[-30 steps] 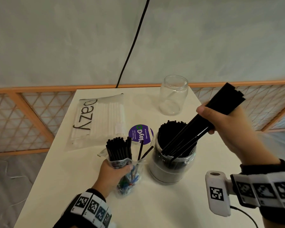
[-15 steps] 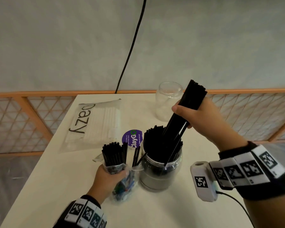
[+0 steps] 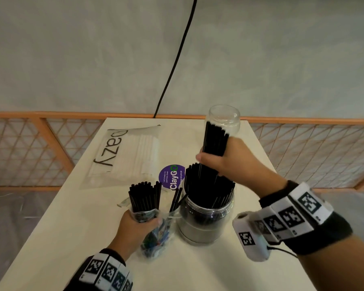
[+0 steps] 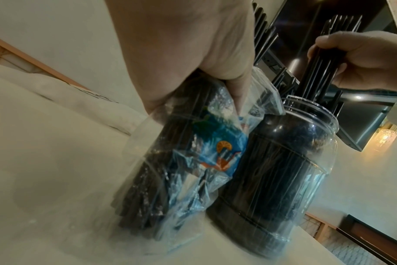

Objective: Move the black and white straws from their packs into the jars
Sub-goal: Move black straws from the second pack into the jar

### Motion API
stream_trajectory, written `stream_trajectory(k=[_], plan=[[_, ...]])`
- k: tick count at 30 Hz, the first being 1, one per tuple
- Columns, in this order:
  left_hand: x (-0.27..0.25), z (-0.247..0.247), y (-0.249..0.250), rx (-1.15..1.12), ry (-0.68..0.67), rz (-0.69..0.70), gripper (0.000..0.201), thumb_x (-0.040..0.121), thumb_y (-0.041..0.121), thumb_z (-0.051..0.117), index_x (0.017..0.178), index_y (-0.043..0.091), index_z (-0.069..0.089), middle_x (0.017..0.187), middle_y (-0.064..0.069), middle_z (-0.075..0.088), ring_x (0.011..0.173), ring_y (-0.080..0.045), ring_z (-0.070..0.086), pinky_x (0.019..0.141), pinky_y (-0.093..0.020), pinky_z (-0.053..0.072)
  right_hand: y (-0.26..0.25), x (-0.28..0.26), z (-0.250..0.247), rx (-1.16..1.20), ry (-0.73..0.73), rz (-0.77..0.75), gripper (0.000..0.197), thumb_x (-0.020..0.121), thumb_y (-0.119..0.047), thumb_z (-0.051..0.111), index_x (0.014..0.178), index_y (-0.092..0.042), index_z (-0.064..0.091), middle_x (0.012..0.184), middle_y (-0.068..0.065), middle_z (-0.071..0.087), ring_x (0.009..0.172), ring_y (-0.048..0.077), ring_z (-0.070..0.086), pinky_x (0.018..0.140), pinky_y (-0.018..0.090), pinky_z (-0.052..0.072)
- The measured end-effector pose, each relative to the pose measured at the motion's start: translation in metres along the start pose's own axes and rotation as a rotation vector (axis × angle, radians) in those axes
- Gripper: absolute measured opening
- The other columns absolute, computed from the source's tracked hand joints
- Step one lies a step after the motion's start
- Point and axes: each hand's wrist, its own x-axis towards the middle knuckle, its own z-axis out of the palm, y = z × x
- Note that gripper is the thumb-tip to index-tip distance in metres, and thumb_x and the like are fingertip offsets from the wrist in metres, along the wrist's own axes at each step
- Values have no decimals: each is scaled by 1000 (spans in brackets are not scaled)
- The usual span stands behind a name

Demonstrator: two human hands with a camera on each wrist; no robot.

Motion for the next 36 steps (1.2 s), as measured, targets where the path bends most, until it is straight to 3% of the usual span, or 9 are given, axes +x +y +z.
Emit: stream_trajectory(k=[5,10,15,20,24,28,30,33,36], plan=[[-2,-1,1,-9,-10,2,32,60,0,83,87,8,67,82,-5,71,82,-20,67,67,-26,53,29,-19,26,-127,58,109,41,68,-34,75,98,-15,55,95,3,59,94,18,54,82,36,50],[-1,-2,1,4,-6,0,29,66,-4,79,89,6,66,87,-11,70,84,-23,65,79,-36,52,44,-34,41,-53,135,175,82,60,-31,82,129,-29,39,104,-27,28,121,15,27,110,39,27],[1,-2,1,-21,-4,-3,30,60,1,83,85,6,67,77,-5,71,80,-22,66,76,-35,53,43,-27,30,-135,70,35,103,54,-52,81,141,-37,28,145,-9,22,136,15,13,114,36,18],[3,-4,1,-46,1,20,23,58,4,82,74,11,67,63,3,72,71,-17,67,61,-22,55,16,-15,26,-212,50,-227,81,79,-59,43,147,-23,19,146,-17,19,135,-5,11,107,6,3],[2,-6,2,-48,-12,28,26,55,2,82,74,10,67,62,5,72,61,-6,67,55,-15,54,14,-14,45,-483,-181,-178,65,93,-48,23,148,-14,14,157,3,8,145,16,11,114,26,11],[5,-10,1,-18,-32,17,26,66,-9,77,76,12,67,63,5,72,64,-5,67,58,-16,54,18,-22,59,-653,-359,-129,58,100,-40,22,149,-13,5,158,4,-4,145,14,3,114,27,11],[7,-14,2,-12,-59,24,28,66,-11,76,77,13,67,64,8,72,64,-4,67,57,-14,54,18,-23,62,-626,-322,-126,59,98,-43,24,148,-12,14,158,6,6,144,16,13,113,29,16],[10,-19,8,-5,-109,26,29,68,-11,74,79,14,64,64,16,71,63,0,67,55,-10,51,12,-20,63,-609,-102,-163,61,87,-44,30,129,-5,52,138,14,49,124,28,51,98,41,43],[15,-23,13,-8,-143,22,31,68,-10,75,80,16,63,64,20,70,62,6,65,54,-9,51,7,-15,67,-633,-18,-94,77,83,-51,12,140,-5,35,151,15,30,139,30,31,108,43,30]])
